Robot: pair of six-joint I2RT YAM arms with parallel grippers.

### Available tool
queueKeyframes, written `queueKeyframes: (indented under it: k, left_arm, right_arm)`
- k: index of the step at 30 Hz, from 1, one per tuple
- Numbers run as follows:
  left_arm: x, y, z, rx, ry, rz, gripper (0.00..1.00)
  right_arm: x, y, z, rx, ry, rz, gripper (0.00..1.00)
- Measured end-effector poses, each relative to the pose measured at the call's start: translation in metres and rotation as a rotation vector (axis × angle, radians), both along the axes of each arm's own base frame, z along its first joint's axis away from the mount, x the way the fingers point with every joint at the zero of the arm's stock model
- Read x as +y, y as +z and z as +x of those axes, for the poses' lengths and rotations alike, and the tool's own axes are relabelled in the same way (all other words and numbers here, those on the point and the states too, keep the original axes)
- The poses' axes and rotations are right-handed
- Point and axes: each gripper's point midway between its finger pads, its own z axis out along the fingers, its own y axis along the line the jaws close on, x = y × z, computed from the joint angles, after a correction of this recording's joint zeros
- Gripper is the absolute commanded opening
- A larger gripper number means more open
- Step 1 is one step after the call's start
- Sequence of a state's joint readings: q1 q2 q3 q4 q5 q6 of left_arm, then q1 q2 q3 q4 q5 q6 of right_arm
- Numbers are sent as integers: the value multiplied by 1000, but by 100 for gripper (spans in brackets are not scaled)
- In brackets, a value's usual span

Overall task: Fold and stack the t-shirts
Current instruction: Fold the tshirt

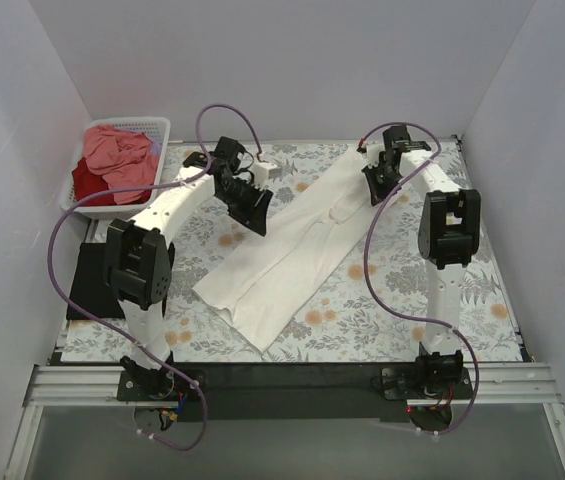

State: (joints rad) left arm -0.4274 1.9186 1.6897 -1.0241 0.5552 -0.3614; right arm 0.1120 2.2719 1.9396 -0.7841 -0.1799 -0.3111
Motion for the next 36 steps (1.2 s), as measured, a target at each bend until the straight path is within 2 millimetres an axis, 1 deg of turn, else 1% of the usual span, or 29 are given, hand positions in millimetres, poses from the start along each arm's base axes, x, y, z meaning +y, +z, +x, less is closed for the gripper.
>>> queueKeyframes:
  k: [3, 6, 8, 9, 12, 15, 19, 23, 27, 30, 31, 33, 36]
  left_arm:
    - [29, -6, 23, 15, 111, 5, 38]
    - [44, -10, 34, 21, 180, 3, 38]
    - [51, -18, 35, 34, 207, 12, 38]
    - [53, -23, 32, 47, 214, 20, 38]
    - [60, -43, 19, 83, 209, 53, 37]
    - [67, -61, -3, 123, 183, 88, 37]
    - [74, -73, -27, 135, 132, 127, 37]
    - [65, -79, -46, 77, 54, 171, 36]
    - [51, -93, -58, 2, -41, 225, 34]
    - [49, -110, -68, -9, -88, 275, 30]
    - [49, -116, -72, -7, -101, 291, 29]
    - [46, -117, -73, -24, -120, 299, 27]
    - [38, -118, -80, -38, -152, 312, 27]
  right_arm:
    - [5, -24, 0, 32, 10, -60, 1]
    - [8, -19, 10, -1, 13, -97, 1]
    - [12, -24, 18, -12, 25, -122, 1]
    - [15, -23, 21, -19, 32, -133, 1]
    - [28, -22, 42, -72, 61, -169, 1]
    - [51, -21, 65, -157, 106, -202, 1]
    - [79, -19, 78, -247, 158, -222, 1]
    - [99, -16, 87, -309, 177, -197, 1]
    - [103, -15, 88, -328, 179, -173, 3]
    - [101, -7, 82, -328, 180, -164, 4]
    - [100, -1, 81, -334, 180, -161, 4]
    - [99, 18, 79, -357, 176, -153, 4]
    - [98, 60, 77, -422, 169, -132, 4]
